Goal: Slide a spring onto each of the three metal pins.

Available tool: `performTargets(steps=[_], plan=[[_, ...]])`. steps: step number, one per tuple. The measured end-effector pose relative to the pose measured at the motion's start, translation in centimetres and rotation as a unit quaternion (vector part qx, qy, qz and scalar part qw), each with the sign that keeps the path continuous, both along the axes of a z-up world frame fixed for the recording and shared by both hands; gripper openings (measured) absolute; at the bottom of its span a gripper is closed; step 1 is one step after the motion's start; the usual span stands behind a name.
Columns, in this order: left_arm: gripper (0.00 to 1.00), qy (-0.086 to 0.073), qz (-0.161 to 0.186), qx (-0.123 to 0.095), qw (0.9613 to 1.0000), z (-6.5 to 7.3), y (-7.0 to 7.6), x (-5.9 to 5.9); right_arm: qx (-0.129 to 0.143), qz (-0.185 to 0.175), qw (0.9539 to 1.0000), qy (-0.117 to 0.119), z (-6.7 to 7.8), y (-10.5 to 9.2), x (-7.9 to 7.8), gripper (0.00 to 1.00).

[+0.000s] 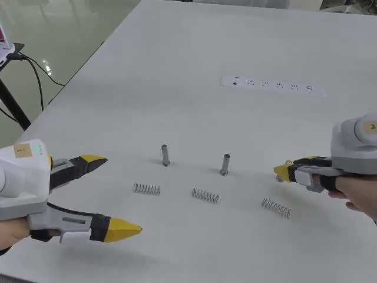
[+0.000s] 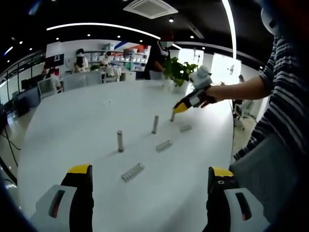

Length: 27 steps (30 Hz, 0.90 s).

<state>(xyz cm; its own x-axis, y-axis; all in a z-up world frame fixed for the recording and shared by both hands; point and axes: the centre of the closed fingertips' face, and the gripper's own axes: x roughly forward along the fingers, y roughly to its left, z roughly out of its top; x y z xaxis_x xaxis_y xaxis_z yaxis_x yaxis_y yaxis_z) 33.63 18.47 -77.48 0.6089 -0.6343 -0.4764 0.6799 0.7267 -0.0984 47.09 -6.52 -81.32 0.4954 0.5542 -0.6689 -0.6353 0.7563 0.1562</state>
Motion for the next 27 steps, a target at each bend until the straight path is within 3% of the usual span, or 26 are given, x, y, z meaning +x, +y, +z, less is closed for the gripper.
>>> performTargets(steps=[27], plan=[[0.97, -0.002, -0.01, 0.002, 1.0, 0.4, -0.5, 0.3, 0.019, 0.014, 0.9997, -0.005, 1.5, -1.2, -1.3, 0.32]])
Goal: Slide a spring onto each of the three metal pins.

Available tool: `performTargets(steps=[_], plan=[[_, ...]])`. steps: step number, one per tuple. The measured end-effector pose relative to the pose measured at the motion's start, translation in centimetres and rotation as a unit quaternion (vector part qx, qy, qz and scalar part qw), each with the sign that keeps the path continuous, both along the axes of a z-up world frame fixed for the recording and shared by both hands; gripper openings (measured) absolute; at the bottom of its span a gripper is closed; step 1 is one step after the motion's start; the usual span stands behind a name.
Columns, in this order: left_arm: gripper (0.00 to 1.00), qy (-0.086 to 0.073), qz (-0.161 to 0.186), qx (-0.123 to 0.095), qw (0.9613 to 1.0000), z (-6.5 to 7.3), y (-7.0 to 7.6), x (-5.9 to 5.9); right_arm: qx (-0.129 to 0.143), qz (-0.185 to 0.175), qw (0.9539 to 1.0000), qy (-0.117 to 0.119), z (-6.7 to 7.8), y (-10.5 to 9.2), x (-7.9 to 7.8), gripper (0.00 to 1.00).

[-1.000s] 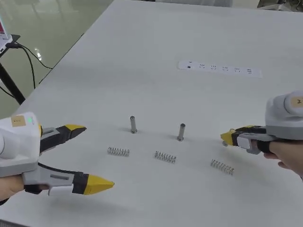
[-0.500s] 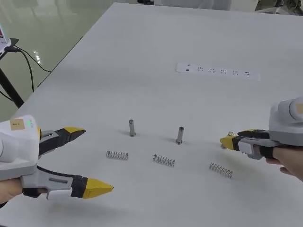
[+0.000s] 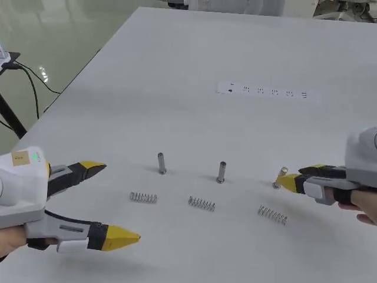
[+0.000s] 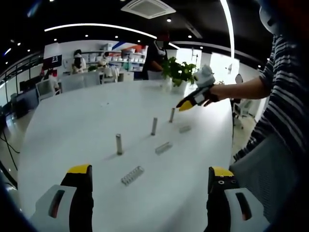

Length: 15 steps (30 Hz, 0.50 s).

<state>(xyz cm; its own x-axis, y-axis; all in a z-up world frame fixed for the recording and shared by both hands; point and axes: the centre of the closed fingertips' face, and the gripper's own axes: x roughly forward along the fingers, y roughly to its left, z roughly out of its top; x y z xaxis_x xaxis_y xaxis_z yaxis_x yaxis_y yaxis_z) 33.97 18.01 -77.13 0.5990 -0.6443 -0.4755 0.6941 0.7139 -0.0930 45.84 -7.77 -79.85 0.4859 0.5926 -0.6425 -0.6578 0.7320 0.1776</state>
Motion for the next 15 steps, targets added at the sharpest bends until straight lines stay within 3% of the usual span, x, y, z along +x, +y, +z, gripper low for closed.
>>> performTargets(steps=[15], plan=[[0.97, -0.001, 0.002, 0.0, 1.0, 0.0, 0.2, -0.1, -0.022, 0.066, 0.9975, 0.012, -0.4, 0.3, -2.6, 0.3]])
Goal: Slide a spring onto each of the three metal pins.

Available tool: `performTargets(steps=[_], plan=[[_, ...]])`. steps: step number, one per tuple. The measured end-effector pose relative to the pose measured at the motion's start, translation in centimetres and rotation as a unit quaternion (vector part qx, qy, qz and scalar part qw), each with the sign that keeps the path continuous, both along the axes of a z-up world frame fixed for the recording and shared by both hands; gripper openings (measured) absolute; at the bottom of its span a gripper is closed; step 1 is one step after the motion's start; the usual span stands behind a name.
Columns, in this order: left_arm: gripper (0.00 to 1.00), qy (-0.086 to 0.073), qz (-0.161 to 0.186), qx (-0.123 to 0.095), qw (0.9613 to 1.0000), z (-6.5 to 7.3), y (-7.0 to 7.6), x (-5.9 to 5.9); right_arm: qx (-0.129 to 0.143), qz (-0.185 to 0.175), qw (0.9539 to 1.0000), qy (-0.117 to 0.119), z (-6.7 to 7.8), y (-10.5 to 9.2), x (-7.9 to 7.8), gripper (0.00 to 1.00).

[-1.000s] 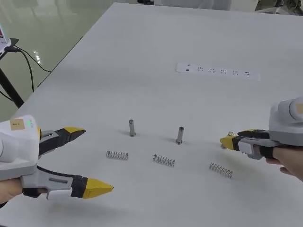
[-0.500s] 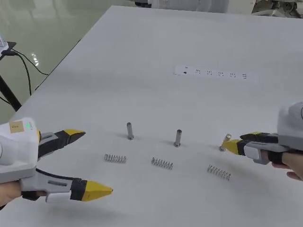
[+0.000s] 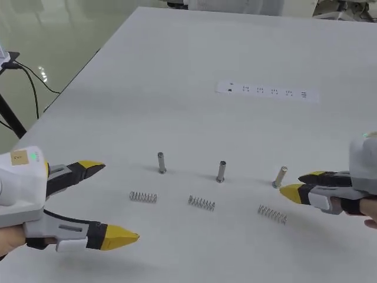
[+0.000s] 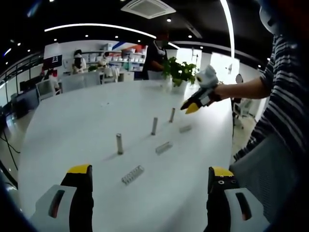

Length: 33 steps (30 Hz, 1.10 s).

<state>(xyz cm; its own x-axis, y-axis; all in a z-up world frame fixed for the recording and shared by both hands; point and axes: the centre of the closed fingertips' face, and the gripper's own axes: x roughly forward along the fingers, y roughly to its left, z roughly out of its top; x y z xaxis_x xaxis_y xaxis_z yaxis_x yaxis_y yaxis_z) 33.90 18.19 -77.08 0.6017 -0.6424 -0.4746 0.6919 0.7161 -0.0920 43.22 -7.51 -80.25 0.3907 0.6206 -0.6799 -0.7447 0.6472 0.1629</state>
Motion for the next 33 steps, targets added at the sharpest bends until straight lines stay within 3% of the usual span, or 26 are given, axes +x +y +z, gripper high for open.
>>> performTargets(steps=[5, 12, 17, 18, 20, 24, 27, 30, 33], plan=[[0.97, 0.001, -0.001, 0.001, 1.0, -0.1, -0.1, -0.1, -0.041, 0.064, 0.9971, -0.008, -0.5, 0.4, -1.4, 0.3], [0.97, 0.003, -0.002, 0.002, 1.0, -0.2, -0.2, -0.1, -0.053, 0.117, 0.9917, -0.003, -0.5, 1.6, -2.2, 0.26], [0.97, 0.004, -0.002, 0.003, 1.0, -0.3, -0.1, -0.3, -0.085, 0.159, 0.9836, -0.006, -1.2, 1.6, -2.8, 0.26], [0.97, 0.004, -0.002, 0.003, 1.0, -0.3, -0.1, -0.3, -0.099, 0.176, 0.9794, -0.003, -1.6, 1.6, -3.1, 0.26], [0.97, 0.004, -0.002, 0.004, 1.0, -0.3, -0.1, -0.4, -0.115, 0.186, 0.9758, -0.006, -2.3, 1.5, -3.1, 0.25], [0.97, 0.004, -0.002, 0.003, 1.0, -0.3, -0.1, -0.3, -0.125, 0.193, 0.9733, 0.002, -3.4, 1.3, -3.2, 0.22], [0.97, 0.004, -0.003, 0.002, 1.0, -0.3, -0.1, -0.3, -0.134, 0.202, 0.9702, 0.005, -3.8, 1.3, -3.4, 0.22], [0.97, 0.006, -0.006, 0.004, 1.0, -0.5, -0.3, -0.3, -0.152, 0.22, 0.9634, -0.006, -4.3, 1.2, -3.3, 0.21], [0.97, 0.006, -0.007, 0.002, 1.0, -0.4, -0.5, -0.3, -0.154, 0.227, 0.9616, -0.006, -4.5, 1.3, -3.4, 0.2]])
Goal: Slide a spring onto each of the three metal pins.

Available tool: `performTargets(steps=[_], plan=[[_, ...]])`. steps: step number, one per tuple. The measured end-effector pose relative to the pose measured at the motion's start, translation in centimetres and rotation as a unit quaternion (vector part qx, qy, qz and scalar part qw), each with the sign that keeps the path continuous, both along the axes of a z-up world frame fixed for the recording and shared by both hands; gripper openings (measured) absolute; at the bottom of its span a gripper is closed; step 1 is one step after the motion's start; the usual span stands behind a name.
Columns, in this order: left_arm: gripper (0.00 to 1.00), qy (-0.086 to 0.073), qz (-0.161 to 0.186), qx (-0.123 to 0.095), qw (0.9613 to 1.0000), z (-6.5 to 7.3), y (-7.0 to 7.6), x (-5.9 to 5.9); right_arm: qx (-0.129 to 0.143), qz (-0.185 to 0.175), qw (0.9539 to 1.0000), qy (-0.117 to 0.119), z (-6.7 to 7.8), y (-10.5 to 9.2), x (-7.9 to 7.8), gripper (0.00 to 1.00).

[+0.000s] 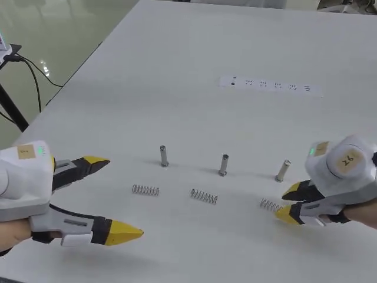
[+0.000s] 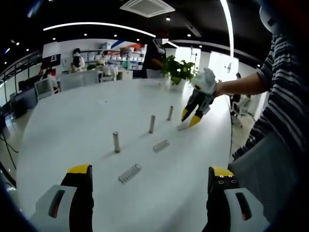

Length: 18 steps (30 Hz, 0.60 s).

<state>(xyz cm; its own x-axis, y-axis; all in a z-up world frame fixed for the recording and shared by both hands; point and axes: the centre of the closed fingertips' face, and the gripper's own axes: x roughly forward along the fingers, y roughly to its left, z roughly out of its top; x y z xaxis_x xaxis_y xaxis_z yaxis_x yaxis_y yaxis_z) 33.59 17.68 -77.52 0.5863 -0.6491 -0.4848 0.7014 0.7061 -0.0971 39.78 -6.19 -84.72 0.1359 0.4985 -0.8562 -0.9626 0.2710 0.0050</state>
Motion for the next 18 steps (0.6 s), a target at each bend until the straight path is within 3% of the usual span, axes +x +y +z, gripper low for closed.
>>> performTargets(steps=[8, 18], plan=[[0.96, 0.001, -0.001, 0.001, 1.0, 0.0, 0.0, -0.1, -0.016, 0.03, 0.9994, -0.004, -0.5, 0.2, -0.3, 0.17], [0.96, 0.004, 0.0, 0.0, 1.0, -0.2, -0.1, -0.5, -0.037, 0.036, 0.9986, -0.005, -1.4, -0.4, -0.3, 0.14]])
